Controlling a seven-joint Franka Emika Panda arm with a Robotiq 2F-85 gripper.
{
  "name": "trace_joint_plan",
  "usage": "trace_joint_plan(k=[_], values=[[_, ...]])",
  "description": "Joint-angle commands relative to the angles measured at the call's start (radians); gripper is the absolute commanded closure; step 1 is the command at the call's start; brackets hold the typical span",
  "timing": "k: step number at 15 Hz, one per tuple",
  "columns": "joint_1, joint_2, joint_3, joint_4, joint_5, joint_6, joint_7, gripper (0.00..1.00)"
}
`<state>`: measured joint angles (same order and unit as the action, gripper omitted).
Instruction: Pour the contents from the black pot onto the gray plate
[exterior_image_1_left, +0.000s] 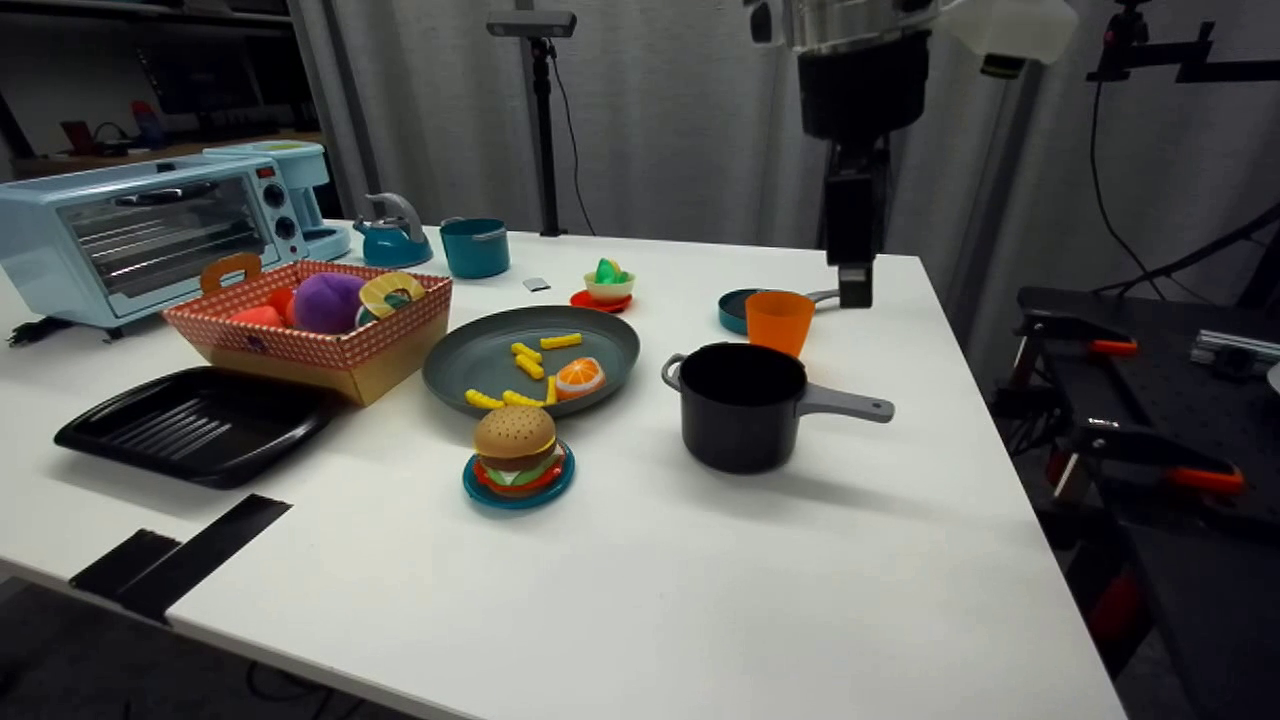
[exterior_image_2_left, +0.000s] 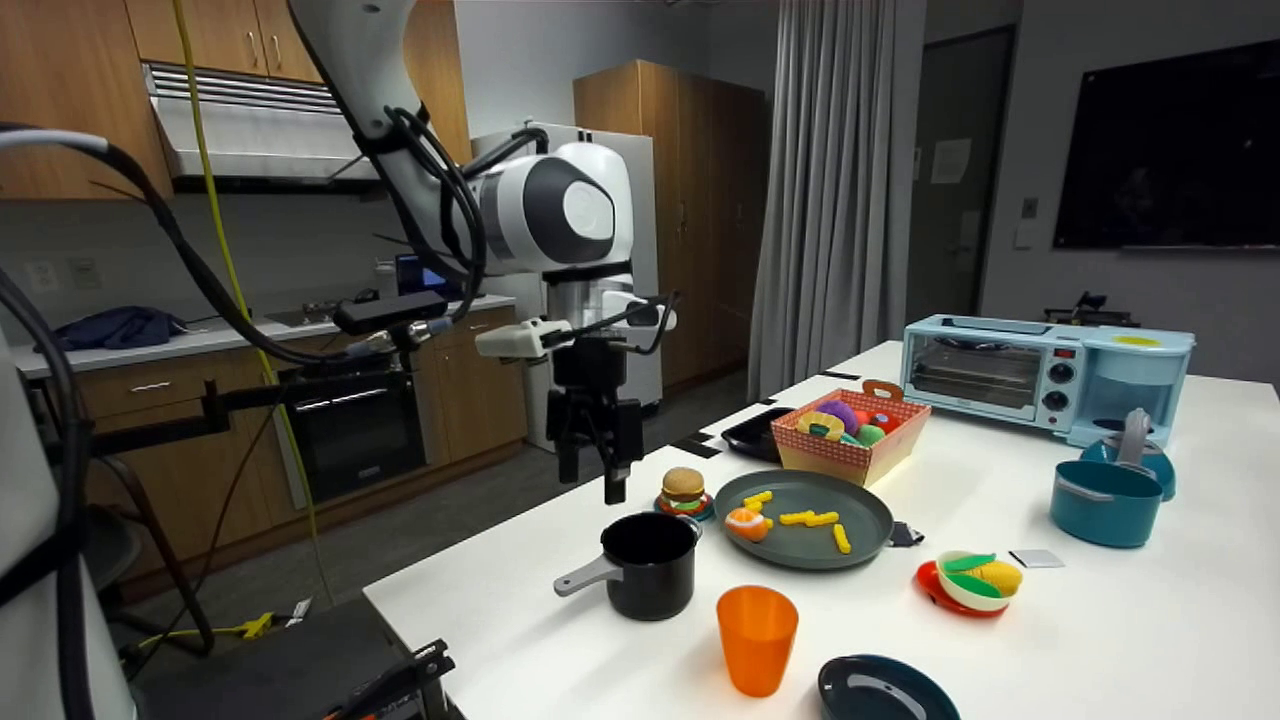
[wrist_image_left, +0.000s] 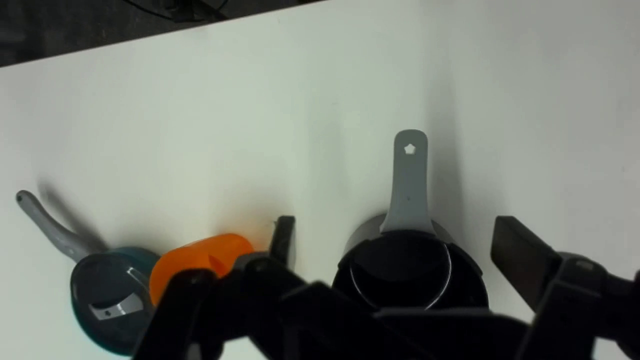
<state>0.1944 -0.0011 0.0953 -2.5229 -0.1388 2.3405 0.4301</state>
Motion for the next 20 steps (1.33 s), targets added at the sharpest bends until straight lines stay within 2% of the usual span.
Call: trace_joint_plan(k=[1,12,18,19,20], values=[[-0.03,-0.134,0.012,-0.006,0.022,-0.101,-0.053,0.0],[-0.158,-0.307,-0.048,-0.018,-0.018,-0.179,-0.238,0.0],[-0.193,-0.355,-0.072,-0.024,-0.01,-0.22,-0.307,0.0],[-0.188,-0.297,-0.058,0.001,-0.007,-0.187,-0.276,0.0],[-0.192,-0.304,-0.06,0.001,-0.007,-0.194,-0.282,0.0]])
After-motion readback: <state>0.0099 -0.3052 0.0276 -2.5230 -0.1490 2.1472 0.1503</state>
